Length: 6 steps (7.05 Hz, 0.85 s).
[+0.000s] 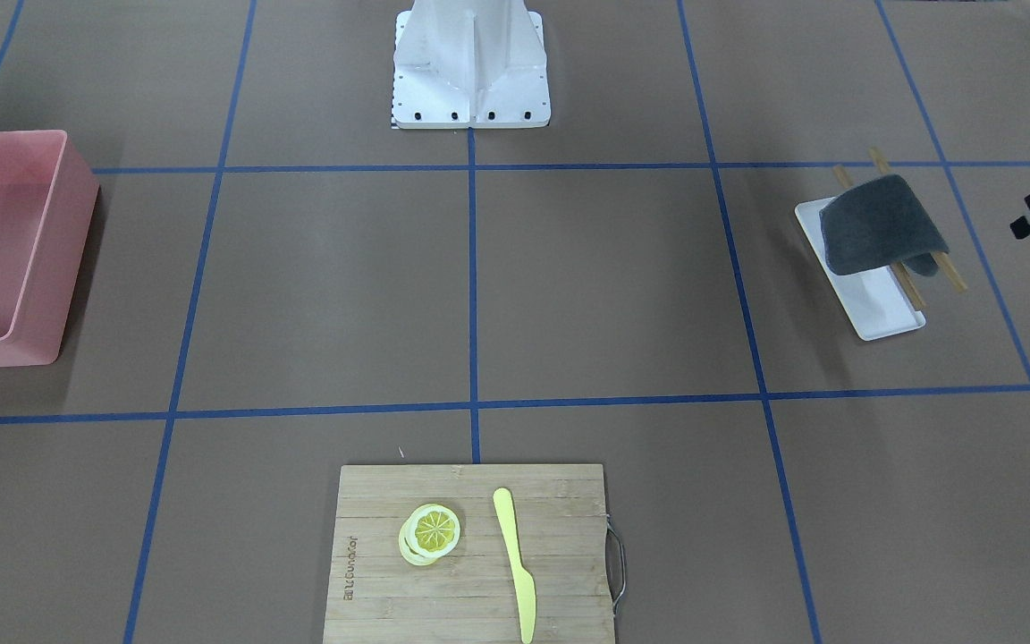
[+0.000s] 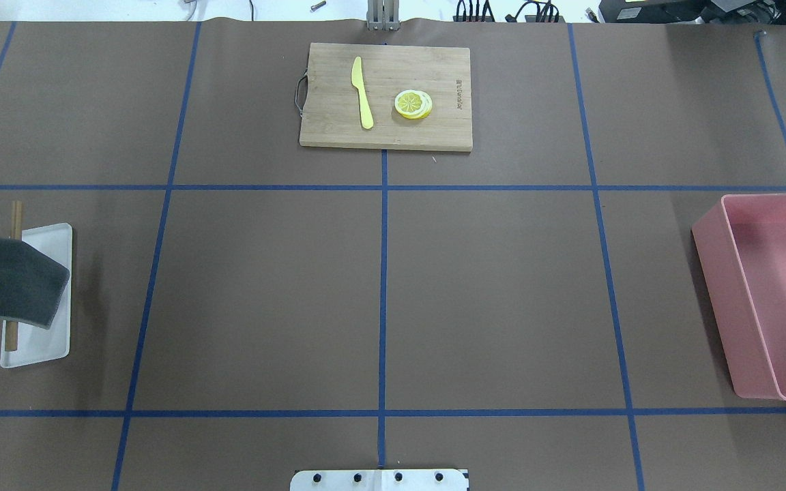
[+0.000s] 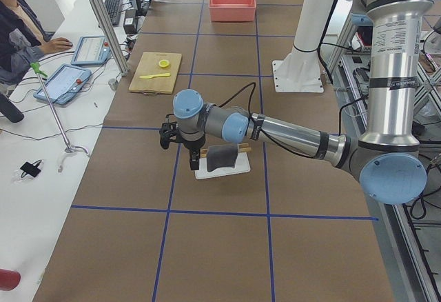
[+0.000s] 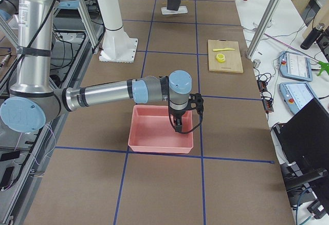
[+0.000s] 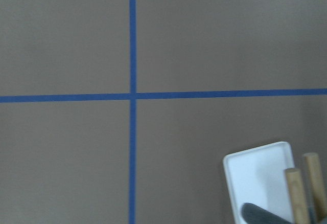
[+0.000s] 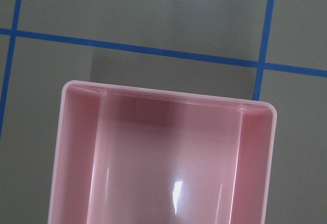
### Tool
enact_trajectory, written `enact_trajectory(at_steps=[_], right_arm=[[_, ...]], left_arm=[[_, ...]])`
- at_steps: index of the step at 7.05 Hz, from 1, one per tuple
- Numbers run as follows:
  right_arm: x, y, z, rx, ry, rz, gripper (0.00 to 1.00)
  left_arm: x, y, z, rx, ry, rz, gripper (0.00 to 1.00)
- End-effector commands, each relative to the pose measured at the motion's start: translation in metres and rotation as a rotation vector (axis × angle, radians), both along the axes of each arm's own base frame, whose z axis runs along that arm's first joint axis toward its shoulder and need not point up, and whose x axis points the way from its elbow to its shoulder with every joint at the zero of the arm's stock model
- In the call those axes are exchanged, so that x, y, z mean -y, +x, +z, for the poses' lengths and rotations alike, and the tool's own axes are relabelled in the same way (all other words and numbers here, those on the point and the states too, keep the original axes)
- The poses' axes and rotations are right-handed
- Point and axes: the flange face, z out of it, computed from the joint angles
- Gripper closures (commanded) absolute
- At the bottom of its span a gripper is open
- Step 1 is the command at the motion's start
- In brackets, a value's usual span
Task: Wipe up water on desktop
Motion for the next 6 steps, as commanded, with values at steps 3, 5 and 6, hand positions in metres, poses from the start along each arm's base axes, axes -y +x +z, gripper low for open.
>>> enact_trajectory(at_steps=[3,5,6], right_arm=[[-0.001,-0.030,-0.010,0.019,0.026,-0.076,0.00],[-0.001,-0.037,-0.015,0.020,0.035,-0.093,0.00],[-0.002,-0.043,-0.015,0.018,0.037,-0.105,0.00]], left_arm=[[-0.027,0.072,-0.003,0.000,-0.178,-0.006,0.03],[-0.063,0.067,0.020,-0.046,-0.141,-0.043,0.03],[-0.066,0.077,0.022,-0.037,-0.151,-0.036,0.08]])
